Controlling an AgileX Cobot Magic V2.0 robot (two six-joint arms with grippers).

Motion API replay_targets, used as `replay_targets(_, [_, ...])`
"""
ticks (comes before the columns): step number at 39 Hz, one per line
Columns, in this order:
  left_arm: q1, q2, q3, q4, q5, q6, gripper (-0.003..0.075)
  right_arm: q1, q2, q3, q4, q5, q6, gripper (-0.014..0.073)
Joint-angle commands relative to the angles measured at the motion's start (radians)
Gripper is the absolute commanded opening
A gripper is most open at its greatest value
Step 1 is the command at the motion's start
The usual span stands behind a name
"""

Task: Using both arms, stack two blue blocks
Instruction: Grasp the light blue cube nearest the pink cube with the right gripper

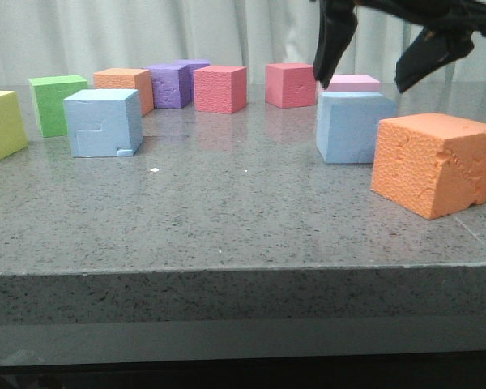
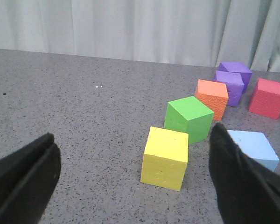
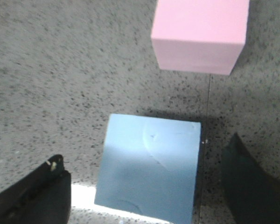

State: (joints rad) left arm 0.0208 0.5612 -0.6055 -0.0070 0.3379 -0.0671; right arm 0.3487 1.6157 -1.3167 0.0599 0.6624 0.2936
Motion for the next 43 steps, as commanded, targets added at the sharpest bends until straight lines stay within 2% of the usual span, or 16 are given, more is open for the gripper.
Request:
replay_targets(1, [-0.004,0.009,-0.036,-0.006,-0.084,-0.007,0.0616,0.001,-0.011,-0.036,-0.011,-0.043,0.012,0.0646])
replay_targets(7, [-0.004,0.009,-0.036,-0.003,-0.085,-0.007,0.0616,0.001,0.011,-0.036,-0.011,-0.038,0.012,0.0629])
replay_targets(9, [-0.004,0.009,-0.036,-0.003,-0.085,-0.007,0.0616,0.001,0.011,-0.037,-0.011,-0.036,0.012,0.0574])
replay_targets(15, [-0.004,0.009,-0.036,-0.003,-0.085,-0.007,0.0616,0.003,0.004,-0.037,-0.011,-0.033,0.01,0.0267])
replay_targets(17, [-0.004,0.009,-0.036,-0.003,-0.085,-0.007,0.0616,0.008,-0.002,-0.037,-0.011,-0.033,0.008,0.0239])
replay_targets(21, [-0.004,0.009,-0.036,-0.003,-0.085,-0.007,0.0616,0.047,-0.029,-0.037,-0.019,-0.04,-0.037,0.0272])
replay_targets(25, [-0.004,0.009,-0.036,-0.003,-0.085,-0.007,0.0616,0.13,-0.044,-0.038,-0.028,-0.063,-0.067,0.0348])
replay_targets(34, [-0.004,0.009,-0.036,-0.003,-0.085,-0.007,0.0616,0.307,-0.004,-0.043,-0.065,-0.104,-0.067,0.0351])
replay_targets(43, [-0.004,0.009,-0.036,-0.003,-0.085,-0.007,0.0616,0.352,0.051,-0.053,-0.06,-0.141,-0.066,0.0368])
